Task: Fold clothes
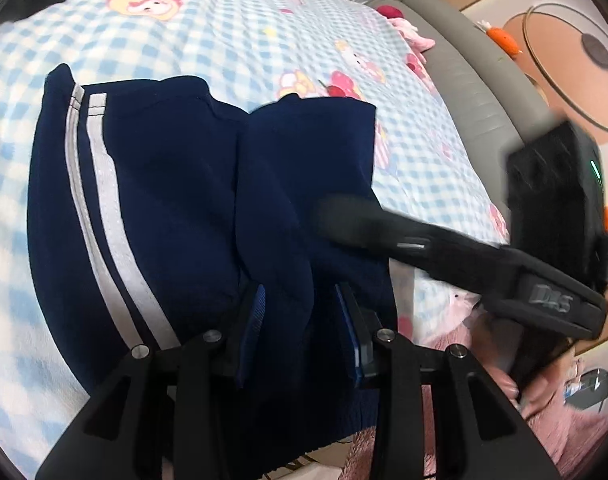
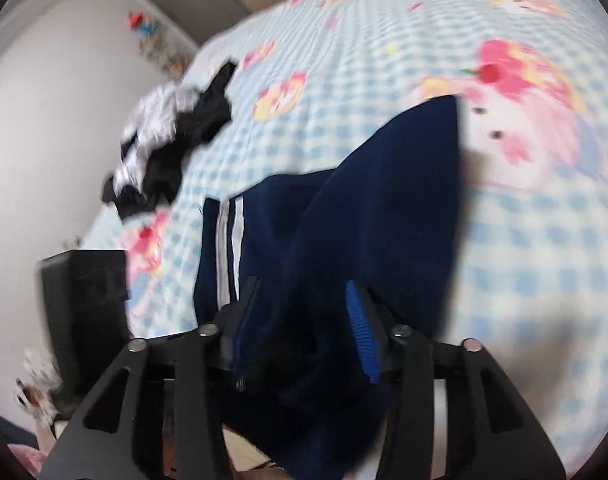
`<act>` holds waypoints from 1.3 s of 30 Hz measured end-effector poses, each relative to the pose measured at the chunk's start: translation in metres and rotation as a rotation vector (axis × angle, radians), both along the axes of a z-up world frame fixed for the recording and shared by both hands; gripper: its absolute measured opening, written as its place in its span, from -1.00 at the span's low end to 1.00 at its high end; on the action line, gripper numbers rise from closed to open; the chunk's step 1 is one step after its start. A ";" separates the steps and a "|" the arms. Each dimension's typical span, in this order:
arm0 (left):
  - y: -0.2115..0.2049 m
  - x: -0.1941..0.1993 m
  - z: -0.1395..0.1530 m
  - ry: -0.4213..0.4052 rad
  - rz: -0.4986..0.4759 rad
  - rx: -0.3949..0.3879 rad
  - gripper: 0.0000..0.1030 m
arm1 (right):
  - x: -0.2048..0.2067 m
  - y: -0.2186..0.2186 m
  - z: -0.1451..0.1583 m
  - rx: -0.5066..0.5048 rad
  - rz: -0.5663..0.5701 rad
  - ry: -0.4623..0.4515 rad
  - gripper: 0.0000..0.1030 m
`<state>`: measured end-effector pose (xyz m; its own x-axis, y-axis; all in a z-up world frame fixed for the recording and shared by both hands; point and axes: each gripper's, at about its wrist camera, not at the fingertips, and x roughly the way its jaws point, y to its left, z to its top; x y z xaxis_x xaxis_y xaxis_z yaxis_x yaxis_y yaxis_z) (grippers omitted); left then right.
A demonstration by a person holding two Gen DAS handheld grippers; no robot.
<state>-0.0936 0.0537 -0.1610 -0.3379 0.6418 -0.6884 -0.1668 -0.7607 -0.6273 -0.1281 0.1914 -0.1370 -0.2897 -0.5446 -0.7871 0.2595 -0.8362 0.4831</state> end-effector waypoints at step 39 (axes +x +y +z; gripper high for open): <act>0.021 -0.021 0.028 0.081 0.063 -0.125 -0.81 | 0.052 0.083 0.000 -0.083 -0.222 0.054 -0.66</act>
<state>-0.1150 0.0751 -0.1331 -0.4324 0.5288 -0.7304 -0.1621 -0.8424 -0.5139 -0.0766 0.2747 -0.1374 -0.4497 -0.5250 -0.7226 0.1009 -0.8337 0.5429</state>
